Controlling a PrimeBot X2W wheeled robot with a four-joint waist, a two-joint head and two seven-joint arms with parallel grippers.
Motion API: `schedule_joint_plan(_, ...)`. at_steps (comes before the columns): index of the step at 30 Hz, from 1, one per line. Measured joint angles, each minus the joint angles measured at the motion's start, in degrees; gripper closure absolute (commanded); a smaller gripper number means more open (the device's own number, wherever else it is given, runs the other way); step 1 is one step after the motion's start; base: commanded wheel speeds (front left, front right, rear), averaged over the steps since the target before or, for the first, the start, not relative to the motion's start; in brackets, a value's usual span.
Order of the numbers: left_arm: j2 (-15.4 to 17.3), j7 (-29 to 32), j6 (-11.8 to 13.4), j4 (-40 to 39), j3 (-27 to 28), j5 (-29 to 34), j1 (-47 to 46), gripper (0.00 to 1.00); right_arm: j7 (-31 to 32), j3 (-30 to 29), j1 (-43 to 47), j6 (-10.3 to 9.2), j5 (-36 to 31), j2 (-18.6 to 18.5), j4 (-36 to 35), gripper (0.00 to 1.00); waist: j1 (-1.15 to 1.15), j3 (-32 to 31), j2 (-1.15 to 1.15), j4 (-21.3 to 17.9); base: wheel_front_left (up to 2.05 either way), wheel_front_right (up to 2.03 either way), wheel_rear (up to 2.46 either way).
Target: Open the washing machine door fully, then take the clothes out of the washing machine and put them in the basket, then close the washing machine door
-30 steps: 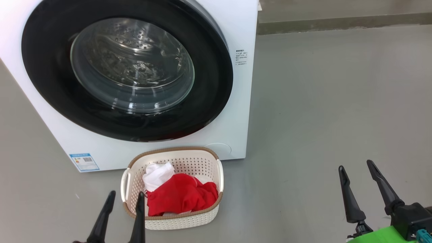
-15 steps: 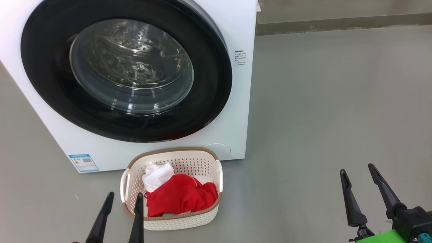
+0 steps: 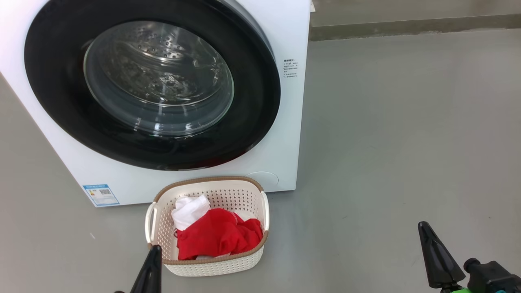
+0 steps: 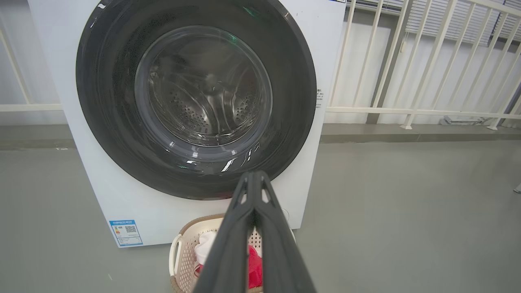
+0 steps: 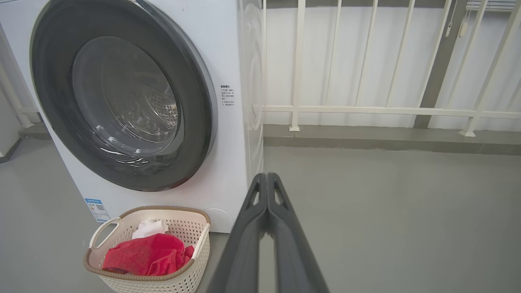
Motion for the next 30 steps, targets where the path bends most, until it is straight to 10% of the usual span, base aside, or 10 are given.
schedule_joint_plan(30,0.1,4.6,-1.1,2.9,1.4,-21.1,-1.4,1.00,4.5,0.0,-1.8,0.00,21.7,-0.4,2.3,1.00,0.01,0.7,0.00,0.5,0.00,0.00,0.00)
